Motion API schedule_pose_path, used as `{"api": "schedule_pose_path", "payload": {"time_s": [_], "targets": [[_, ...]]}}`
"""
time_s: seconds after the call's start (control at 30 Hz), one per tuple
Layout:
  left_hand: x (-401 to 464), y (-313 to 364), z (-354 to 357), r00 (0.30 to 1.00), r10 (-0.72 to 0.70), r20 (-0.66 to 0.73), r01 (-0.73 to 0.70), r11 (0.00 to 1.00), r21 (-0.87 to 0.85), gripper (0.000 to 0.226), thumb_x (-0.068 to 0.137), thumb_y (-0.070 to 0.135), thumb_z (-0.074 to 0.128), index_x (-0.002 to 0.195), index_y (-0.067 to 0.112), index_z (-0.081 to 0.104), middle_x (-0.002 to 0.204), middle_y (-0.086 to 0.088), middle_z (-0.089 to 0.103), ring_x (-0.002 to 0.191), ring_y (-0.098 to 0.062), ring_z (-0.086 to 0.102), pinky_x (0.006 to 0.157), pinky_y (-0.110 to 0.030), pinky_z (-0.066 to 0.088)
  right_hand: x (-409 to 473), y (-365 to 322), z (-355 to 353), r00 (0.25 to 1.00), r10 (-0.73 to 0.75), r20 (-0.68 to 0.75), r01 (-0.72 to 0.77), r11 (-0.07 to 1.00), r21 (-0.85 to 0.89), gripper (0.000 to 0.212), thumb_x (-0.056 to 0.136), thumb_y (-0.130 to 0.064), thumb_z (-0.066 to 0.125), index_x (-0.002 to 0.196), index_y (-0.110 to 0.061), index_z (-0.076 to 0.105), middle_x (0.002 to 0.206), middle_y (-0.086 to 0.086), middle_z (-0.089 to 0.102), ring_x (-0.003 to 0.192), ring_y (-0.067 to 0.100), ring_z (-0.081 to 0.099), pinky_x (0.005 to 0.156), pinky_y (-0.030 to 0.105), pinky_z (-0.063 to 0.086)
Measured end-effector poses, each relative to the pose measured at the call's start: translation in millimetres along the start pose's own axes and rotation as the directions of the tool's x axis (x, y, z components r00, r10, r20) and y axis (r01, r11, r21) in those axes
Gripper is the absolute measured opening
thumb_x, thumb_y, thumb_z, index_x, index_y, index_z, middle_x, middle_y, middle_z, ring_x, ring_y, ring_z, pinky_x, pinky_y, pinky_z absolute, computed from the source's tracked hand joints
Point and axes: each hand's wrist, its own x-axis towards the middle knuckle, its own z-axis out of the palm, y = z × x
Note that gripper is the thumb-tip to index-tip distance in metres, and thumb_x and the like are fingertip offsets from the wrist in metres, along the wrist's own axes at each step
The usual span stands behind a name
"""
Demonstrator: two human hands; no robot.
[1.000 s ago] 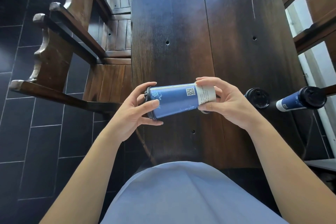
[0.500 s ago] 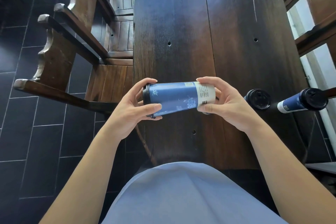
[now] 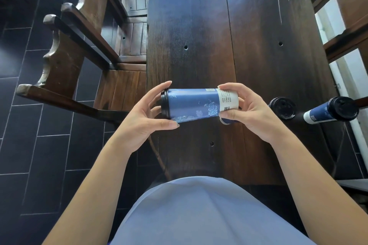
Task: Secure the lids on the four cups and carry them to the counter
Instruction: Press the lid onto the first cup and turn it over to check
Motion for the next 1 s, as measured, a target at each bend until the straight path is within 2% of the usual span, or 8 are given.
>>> {"api": "schedule_pose_path", "payload": {"time_s": [0.13,0.27,0.43,0.57,0.7,0.77,0.87,1.0], "targets": [[-4.0,0.0,0.9,1.0,-0.012,-0.02,0.012,1.0,-0.004,0.088,0.064,0.016,0.094,0.142,0.039,0.062,0.145,-0.006,0.056,0.13,-0.039,0.064,0.1,-0.066,0.057,-1.6,-0.4,2.6,1.0,-0.005,-0.011,0.005,1.0,-0.03,0.064,0.082,-0.012,0.079,0.141,-0.019,0.055,0.132,0.002,0.058,0.129,0.023,0.055,0.091,0.038,0.061],[-6.5,-0.9,0.1,0.999,-0.052,-0.01,0.052,0.998,-0.022,0.085,0.066,0.016,0.094,0.141,0.038,0.063,0.145,-0.01,0.055,0.126,-0.038,0.068,0.094,-0.065,0.06,-2.1,-1.1,4.1,1.0,-0.005,0.011,0.006,0.995,-0.103,0.068,0.085,0.001,0.08,0.143,-0.02,0.053,0.135,0.002,0.057,0.133,0.024,0.052,0.095,0.041,0.06],[-8.3,-1.0,-2.4,0.999,-0.052,0.009,0.051,0.999,0.014,0.09,0.066,0.017,0.095,0.144,0.042,0.06,0.149,-0.009,0.053,0.129,-0.037,0.066,0.098,-0.068,0.057,-2.9,-1.4,6.1,1.0,-0.017,0.025,0.02,0.993,-0.113,0.061,0.087,0.003,0.077,0.14,-0.015,0.055,0.133,0.008,0.058,0.125,0.023,0.054,0.093,0.04,0.058],[-7.4,-0.5,-2.5,1.0,-0.003,-0.001,0.003,0.99,0.14,0.102,0.062,0.02,0.097,0.15,0.048,0.053,0.148,0.002,0.057,0.135,-0.032,0.059,0.113,-0.059,0.05,-3.4,1.5,6.7,1.0,-0.002,0.0,0.002,0.992,-0.124,0.054,0.091,-0.008,0.076,0.14,-0.018,0.056,0.13,0.004,0.058,0.118,0.019,0.058,0.091,0.037,0.06],[-7.1,-0.1,-1.9,1.0,0.03,0.0,-0.03,0.99,0.141,0.096,0.064,0.019,0.096,0.149,0.041,0.056,0.143,0.004,0.06,0.133,-0.035,0.06,0.109,-0.062,0.053,-6.3,5.5,9.6,1.0,0.003,-0.02,-0.006,0.986,-0.168,0.053,0.089,-0.026,0.073,0.139,-0.023,0.056,0.13,-0.001,0.057,0.121,0.021,0.06,0.086,0.028,0.06],[-7.4,-0.3,0.3,1.0,0.028,-0.004,-0.027,0.991,0.128,0.091,0.066,0.021,0.096,0.146,0.039,0.058,0.14,0.002,0.06,0.13,-0.037,0.062,0.103,-0.064,0.056,-7.6,6.5,9.4,1.0,0.0,-0.024,-0.004,0.986,-0.169,0.057,0.085,-0.029,0.075,0.139,-0.023,0.056,0.13,-0.001,0.057,0.121,0.019,0.061,0.085,0.027,0.06],[-8.6,-0.6,3.5,1.0,0.007,-0.029,-0.005,0.997,0.081,0.085,0.067,0.024,0.096,0.143,0.04,0.06,0.137,-0.003,0.06,0.123,-0.036,0.068,0.092,-0.063,0.062,-8.4,6.8,7.3,1.0,-0.021,-0.014,0.018,0.988,-0.155,0.063,0.084,-0.016,0.082,0.14,-0.023,0.055,0.133,-0.001,0.057,0.126,0.016,0.058,0.088,0.029,0.061],[-8.6,-1.0,4.0,1.0,-0.017,-0.022,0.018,0.999,0.048,0.083,0.066,0.024,0.095,0.14,0.041,0.061,0.141,-0.01,0.056,0.119,-0.034,0.072,0.088,-0.062,0.063,-8.0,4.1,2.8,0.999,-0.039,0.01,0.04,0.983,-0.179,0.067,0.083,-0.007,0.084,0.14,-0.025,0.055,0.133,-0.006,0.06,0.129,0.017,0.056,0.092,0.034,0.061]]}}
